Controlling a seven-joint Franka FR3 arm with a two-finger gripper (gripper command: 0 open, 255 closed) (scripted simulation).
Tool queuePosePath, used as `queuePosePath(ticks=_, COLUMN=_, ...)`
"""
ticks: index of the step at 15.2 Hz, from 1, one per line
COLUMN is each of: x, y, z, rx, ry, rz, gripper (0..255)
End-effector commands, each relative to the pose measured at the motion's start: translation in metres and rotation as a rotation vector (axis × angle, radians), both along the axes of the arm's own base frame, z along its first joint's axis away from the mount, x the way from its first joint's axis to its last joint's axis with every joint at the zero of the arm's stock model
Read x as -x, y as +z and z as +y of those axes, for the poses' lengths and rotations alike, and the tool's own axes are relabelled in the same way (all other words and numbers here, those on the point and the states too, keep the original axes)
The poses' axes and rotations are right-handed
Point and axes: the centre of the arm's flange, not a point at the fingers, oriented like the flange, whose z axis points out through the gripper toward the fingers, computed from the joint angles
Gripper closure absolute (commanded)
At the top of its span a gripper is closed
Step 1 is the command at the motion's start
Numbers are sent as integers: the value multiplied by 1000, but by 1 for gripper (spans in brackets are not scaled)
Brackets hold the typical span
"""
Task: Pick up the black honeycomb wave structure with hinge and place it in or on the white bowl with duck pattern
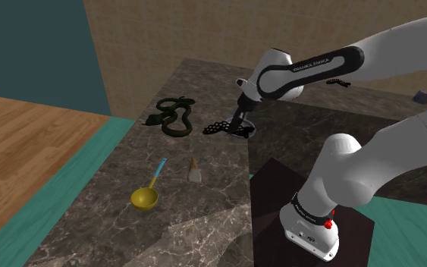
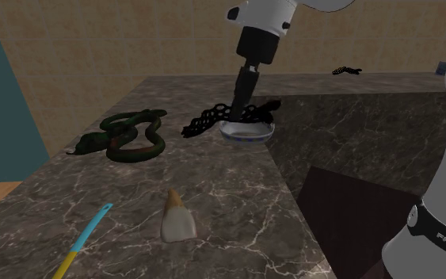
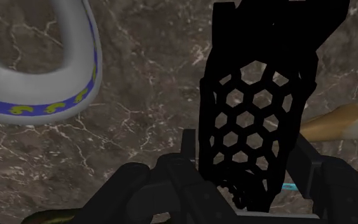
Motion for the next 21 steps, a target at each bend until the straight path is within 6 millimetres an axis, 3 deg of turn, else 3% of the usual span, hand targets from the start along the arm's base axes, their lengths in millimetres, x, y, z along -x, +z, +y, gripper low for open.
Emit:
queuePosePath(ticks=1, x=-4, y=5, z=-19, rx=0, ry=1, rz=0, gripper=255)
queuePosePath(ticks=14, x=-37, y=19, z=-186, rx=0, ry=1, rz=0, gripper=255)
queuePosePath(ticks=21, x=-37, y=-18, z=-186, rx=0, ry=1, rz=0, gripper=255)
